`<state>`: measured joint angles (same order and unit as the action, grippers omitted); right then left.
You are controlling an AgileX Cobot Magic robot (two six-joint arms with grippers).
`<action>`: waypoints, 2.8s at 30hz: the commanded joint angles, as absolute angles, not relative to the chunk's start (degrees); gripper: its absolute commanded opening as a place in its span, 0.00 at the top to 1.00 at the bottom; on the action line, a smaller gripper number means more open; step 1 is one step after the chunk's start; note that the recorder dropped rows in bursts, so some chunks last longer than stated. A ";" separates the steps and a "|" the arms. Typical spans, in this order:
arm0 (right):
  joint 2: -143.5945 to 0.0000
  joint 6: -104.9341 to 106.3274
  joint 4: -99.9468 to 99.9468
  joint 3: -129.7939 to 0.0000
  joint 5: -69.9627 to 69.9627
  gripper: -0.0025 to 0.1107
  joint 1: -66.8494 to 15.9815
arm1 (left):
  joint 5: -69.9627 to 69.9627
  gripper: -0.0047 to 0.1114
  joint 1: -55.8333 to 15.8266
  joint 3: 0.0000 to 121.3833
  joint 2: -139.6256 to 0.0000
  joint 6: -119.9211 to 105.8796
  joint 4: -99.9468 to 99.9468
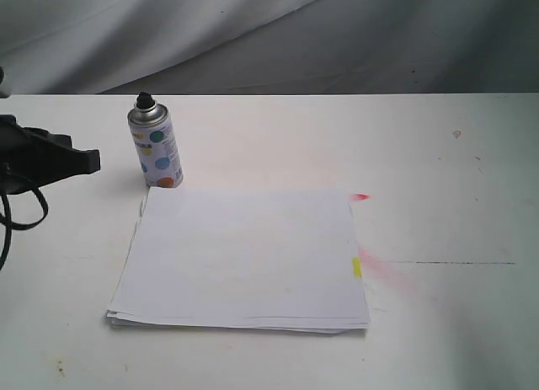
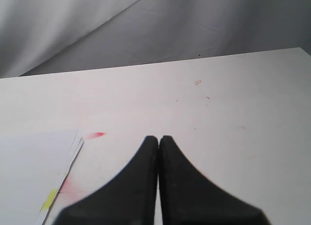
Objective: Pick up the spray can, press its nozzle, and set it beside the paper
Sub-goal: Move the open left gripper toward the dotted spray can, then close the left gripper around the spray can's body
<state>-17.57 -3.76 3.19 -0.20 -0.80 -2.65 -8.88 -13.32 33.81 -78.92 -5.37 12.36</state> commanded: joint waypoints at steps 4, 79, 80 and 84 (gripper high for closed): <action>-17.50 -3.54 2.56 0.00 -0.70 0.98 -2.27 | -25.40 0.96 -13.65 26.98 -82.03 8.96 2.20; -17.50 -3.54 2.56 0.00 -0.70 0.98 -2.27 | -52.42 0.27 -13.65 46.13 -122.69 11.46 -8.46; -17.50 -3.54 2.56 0.00 -0.70 0.98 -2.27 | -52.42 0.27 -13.65 46.69 -123.14 11.46 -8.46; -17.50 -3.54 2.56 0.00 -0.70 0.98 -2.27 | -52.55 0.27 -13.65 49.32 -125.49 10.04 -7.83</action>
<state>-17.57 -3.76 3.19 -0.20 -0.80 -2.65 -52.02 -13.32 47.72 -124.17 10.94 -8.48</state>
